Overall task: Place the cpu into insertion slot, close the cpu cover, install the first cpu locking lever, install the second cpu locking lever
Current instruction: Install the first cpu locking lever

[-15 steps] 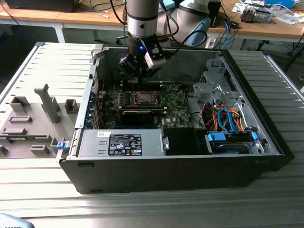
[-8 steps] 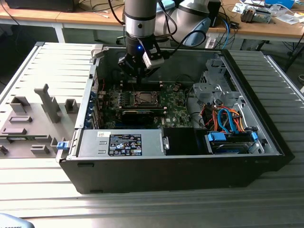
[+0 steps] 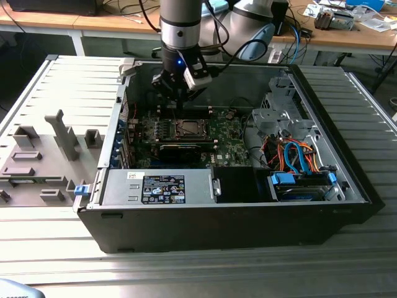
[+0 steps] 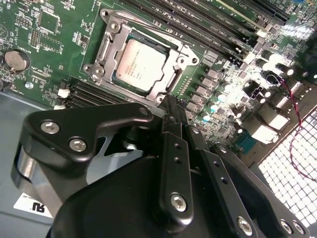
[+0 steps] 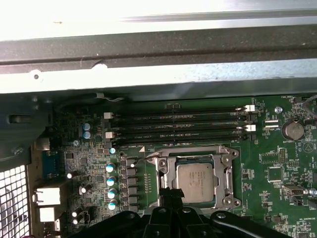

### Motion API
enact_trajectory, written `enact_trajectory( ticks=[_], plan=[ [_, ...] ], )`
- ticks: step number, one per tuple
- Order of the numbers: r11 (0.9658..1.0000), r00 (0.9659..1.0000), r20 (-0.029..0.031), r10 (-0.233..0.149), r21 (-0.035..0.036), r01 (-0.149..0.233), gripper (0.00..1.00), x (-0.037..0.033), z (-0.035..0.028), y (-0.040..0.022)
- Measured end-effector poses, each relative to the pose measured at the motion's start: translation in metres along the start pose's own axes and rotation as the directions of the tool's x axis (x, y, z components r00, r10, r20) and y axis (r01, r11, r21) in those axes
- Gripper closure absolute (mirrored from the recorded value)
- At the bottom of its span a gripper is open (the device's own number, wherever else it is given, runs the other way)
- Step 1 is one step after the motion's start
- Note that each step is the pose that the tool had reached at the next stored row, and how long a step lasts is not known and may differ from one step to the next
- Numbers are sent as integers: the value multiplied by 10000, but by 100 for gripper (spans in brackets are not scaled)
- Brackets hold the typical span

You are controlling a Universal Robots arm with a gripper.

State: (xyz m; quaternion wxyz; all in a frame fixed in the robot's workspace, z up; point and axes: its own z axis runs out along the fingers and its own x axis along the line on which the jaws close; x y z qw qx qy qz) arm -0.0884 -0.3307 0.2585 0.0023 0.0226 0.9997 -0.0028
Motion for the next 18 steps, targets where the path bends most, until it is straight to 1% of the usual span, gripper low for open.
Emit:
enact_trajectory(
  ticks=[18],
  plan=[
    [10000,10000,0,0,0,0,89,86,0,-4]
  ],
)
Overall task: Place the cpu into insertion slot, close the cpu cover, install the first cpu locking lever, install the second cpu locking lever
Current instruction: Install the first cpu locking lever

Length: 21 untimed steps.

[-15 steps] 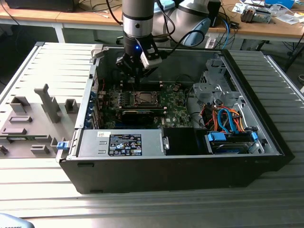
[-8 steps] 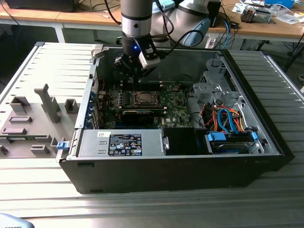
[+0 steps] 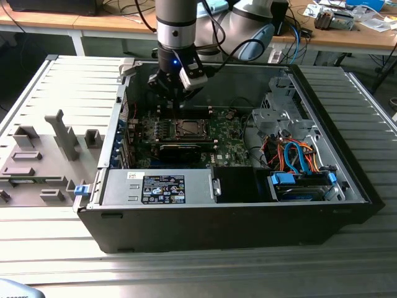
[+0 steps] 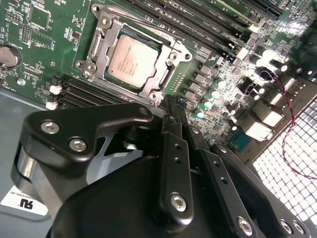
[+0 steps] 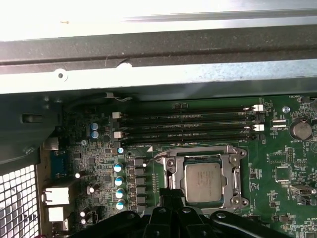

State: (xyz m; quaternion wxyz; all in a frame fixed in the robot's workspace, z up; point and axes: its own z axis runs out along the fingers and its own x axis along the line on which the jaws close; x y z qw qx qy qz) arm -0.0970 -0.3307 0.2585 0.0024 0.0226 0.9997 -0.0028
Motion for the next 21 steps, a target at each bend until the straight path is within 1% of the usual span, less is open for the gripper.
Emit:
enact_trajectory(
  ticks=[3,15,16,17,18,21],
  plan=[
    [10000,10000,0,1,0,-1,89,22,0,-1],
    [10000,10000,0,0,0,0,89,68,0,-3],
    [10000,10000,0,0,0,0,89,98,0,-5],
    [10000,10000,0,0,0,0,89,147,-1,-7],
    [10000,10000,0,1,0,-1,89,181,-1,-5],
    [10000,10000,0,0,0,0,89,211,-1,-3]
  ],
)
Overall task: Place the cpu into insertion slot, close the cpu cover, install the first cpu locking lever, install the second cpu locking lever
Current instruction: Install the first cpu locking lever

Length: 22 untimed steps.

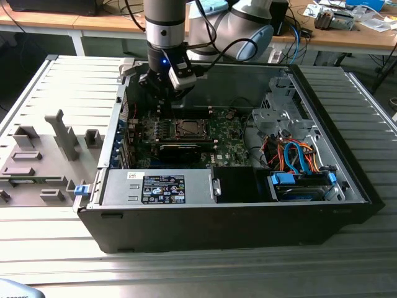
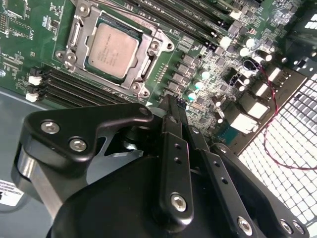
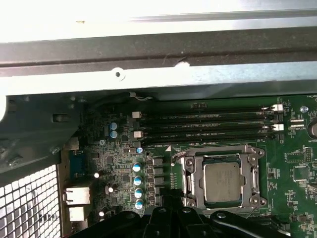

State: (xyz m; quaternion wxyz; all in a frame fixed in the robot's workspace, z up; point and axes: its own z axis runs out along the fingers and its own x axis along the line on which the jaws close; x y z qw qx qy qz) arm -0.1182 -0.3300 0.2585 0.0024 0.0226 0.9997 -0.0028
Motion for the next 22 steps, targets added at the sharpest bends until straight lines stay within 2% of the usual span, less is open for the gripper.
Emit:
enact_trajectory(
  ticks=[22],
  plan=[
    [10000,10000,0,0,0,0,89,141,5,5]
  ],
)
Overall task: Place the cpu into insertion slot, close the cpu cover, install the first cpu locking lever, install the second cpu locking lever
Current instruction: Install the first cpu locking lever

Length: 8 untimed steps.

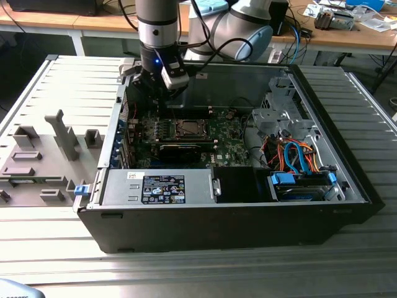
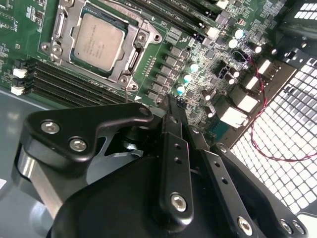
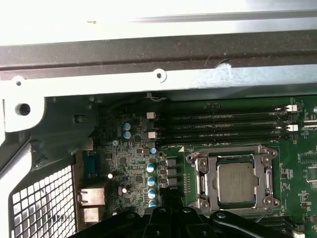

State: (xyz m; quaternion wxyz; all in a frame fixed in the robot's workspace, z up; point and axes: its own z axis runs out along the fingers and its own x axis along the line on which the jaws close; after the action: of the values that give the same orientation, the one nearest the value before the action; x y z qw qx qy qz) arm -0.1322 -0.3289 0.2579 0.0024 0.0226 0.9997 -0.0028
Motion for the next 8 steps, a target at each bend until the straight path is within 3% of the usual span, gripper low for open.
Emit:
enact_trajectory(
  ticks=[8],
  plan=[
    [10000,10000,-1,-1,0,1,89,34,0,2]
  ],
)
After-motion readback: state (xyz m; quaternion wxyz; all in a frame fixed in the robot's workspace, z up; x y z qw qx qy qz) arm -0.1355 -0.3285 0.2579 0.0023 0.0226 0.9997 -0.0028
